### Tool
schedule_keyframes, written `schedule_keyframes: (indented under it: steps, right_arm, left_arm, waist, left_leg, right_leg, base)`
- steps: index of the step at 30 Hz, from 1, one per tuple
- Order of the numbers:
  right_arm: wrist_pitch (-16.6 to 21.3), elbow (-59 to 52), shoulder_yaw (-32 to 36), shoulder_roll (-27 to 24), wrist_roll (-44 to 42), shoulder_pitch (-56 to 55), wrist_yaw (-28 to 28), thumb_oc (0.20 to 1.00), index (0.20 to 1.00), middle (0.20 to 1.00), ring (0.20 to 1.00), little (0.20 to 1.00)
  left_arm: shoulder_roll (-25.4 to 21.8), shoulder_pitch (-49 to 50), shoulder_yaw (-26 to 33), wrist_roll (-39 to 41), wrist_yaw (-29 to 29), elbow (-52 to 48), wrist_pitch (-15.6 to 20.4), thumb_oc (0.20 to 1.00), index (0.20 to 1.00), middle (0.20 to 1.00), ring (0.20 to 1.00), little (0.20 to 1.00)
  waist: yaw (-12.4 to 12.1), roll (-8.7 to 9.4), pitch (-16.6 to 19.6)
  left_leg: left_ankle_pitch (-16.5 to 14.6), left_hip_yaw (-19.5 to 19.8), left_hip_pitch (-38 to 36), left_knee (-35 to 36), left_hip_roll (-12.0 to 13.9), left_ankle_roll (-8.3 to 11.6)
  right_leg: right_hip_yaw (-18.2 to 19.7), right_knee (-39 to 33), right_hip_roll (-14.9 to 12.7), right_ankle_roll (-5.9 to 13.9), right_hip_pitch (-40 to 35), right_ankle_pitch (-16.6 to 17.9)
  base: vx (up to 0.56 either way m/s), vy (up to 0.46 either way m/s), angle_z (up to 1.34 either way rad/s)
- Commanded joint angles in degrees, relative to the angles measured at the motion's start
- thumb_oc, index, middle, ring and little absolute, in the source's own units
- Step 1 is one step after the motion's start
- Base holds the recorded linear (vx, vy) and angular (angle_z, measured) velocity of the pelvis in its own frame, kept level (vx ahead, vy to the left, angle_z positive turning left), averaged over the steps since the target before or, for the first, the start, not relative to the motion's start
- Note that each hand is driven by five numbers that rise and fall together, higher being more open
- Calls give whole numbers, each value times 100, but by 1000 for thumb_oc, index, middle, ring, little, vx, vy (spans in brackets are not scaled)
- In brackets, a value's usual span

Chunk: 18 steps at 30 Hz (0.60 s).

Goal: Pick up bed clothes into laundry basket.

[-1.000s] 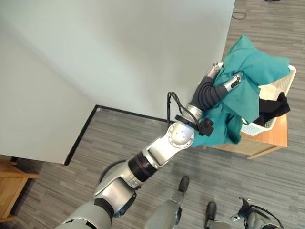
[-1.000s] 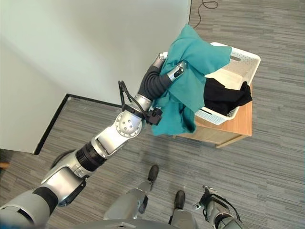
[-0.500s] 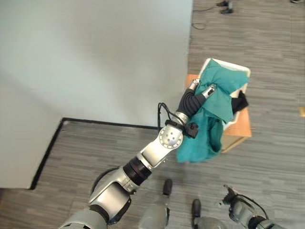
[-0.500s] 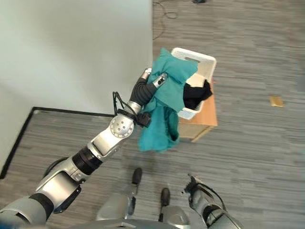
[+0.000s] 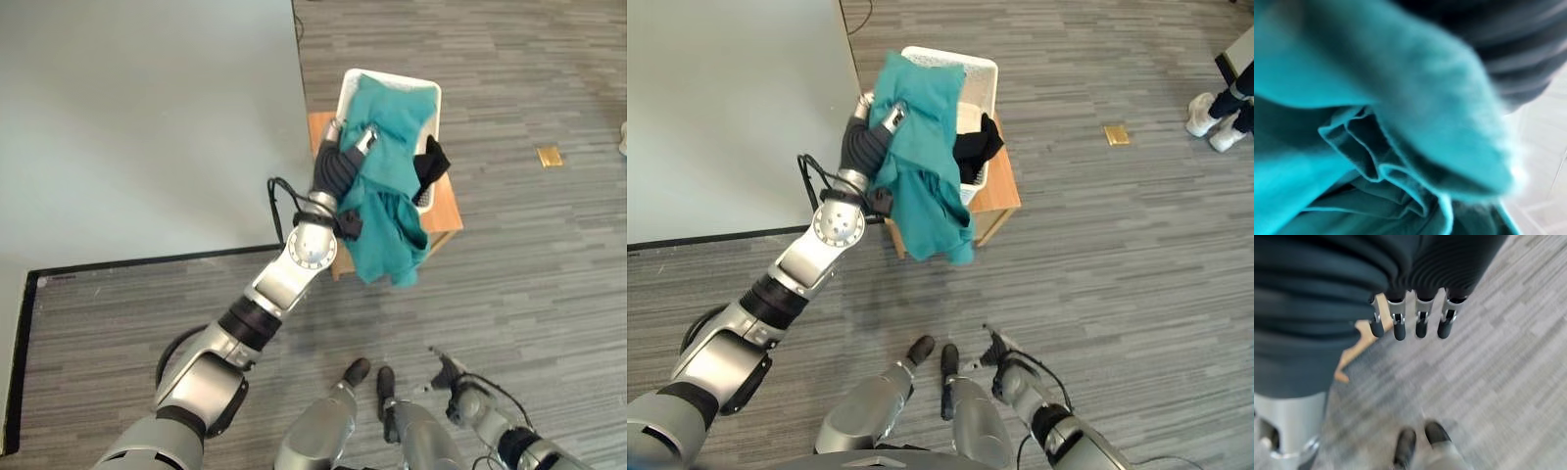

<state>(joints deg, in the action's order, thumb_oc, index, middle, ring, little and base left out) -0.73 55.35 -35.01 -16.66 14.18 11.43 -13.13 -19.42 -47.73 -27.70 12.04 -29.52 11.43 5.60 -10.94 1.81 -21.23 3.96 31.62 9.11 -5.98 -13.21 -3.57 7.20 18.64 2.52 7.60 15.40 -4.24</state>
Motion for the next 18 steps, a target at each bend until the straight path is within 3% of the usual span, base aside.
schedule_keyframes:
  steps: [1, 3, 6, 12, 18]
  right_arm:
    - [45, 14, 16, -8, 298, 118, 86, 1000, 1000, 1000, 1000, 1000]
    - [32, 67, -57, 28, 328, 201, 119, 1000, 1000, 1000, 1000, 1000]
    - [33, 135, -244, 52, 375, 249, 196, 1000, 1000, 1000, 1000, 1000]
    - [4, 447, -456, 125, 397, 499, 238, 1000, 1000, 1000, 1000, 1000]
    - [20, 633, -469, -44, 411, 442, 258, 1000, 1000, 1000, 1000, 1000]
  left_arm:
    - [457, -417, 322, -356, -16, 252, 220, 200, 200, 200, 200, 200]
    - [360, -303, 393, -386, -4, 338, 238, 200, 200, 200, 200, 200]
    - [318, -279, 439, -384, -16, 592, 203, 200, 200, 200, 200, 200]
    - [222, -408, 359, -469, -45, 1193, 42, 200, 200, 200, 200, 200]
    - [-83, -1419, 209, -370, -188, 2112, -64, 200, 200, 200, 200, 200]
  waist:
    - [4, -267, 227]
    - [-44, -254, 271]
    - [-95, -330, 351]
    - [-108, -518, 387]
    - [16, -685, 442]
  left_leg:
    - [-72, -363, -444, 1025, 378, 5]
    - [-52, -423, -370, 1087, 302, 30]
    - [-51, -534, -278, 1098, 379, 66]
    - [10, -422, -159, 1098, 386, 169]
    - [18, -472, -23, 1098, 455, 305]
  right_leg:
    - [-224, -639, 15, -66, -71, 372]
    - [-315, -1208, -130, -177, -285, 441]
    - [-195, -1696, -94, -215, -470, 595]
    - [-388, -2187, -120, -293, -680, 692]
    - [-698, -2364, -220, -262, -706, 673]
  base:
    - [-31, 56, 3]
    - [-40, 34, -13]
    - [-3, -5, -45]
    - [53, -30, -4]
    - [61, -36, 12]
